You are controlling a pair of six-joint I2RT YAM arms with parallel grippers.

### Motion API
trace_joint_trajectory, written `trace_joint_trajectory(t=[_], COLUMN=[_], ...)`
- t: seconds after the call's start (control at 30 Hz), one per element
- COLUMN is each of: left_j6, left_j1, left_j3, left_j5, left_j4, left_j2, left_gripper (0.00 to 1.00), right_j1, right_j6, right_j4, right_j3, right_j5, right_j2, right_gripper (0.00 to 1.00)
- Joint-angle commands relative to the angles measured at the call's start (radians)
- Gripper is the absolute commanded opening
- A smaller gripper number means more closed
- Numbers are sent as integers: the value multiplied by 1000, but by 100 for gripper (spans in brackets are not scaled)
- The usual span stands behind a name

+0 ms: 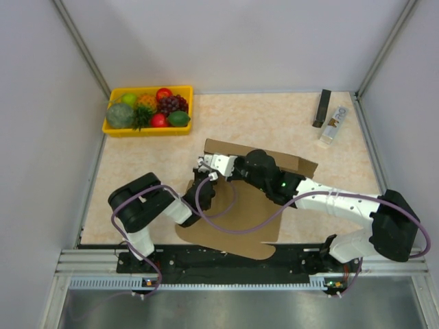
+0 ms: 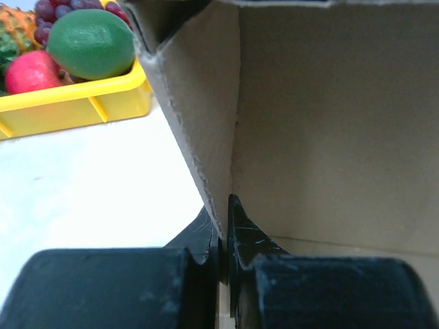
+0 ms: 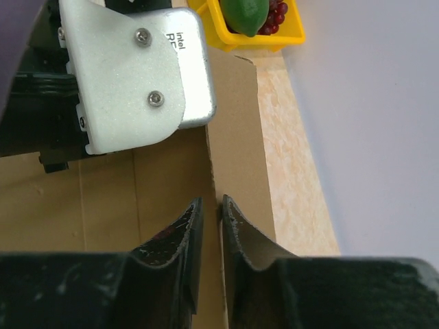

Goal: Fold the paper box

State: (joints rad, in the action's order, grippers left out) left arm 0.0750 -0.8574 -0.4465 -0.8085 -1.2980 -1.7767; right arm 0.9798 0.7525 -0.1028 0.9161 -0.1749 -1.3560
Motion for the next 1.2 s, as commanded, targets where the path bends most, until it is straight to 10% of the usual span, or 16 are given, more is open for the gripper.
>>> trace_joint_trajectory(t=[0.0, 0.53, 0.87, 1.17], left_j6=[-47, -32, -27, -107], left_j1=[14, 14, 12, 12], left_j3=[26, 169, 157, 163], left_j5=[87, 175, 129, 101], left_j4=[-89, -373, -373, -351], left_j2=[36, -56, -47, -14], left_gripper=[0, 0, 1, 43], right_j1=[43, -6, -3, 26], right_j6=[-82, -6, 28, 11], right_j4=[14, -64, -109, -64], right_j3=[-23, -92, -92, -91], right_j5=[52, -101, -89, -78], right_j2=[41, 44, 54, 84], right_gripper=[22, 47, 8, 0])
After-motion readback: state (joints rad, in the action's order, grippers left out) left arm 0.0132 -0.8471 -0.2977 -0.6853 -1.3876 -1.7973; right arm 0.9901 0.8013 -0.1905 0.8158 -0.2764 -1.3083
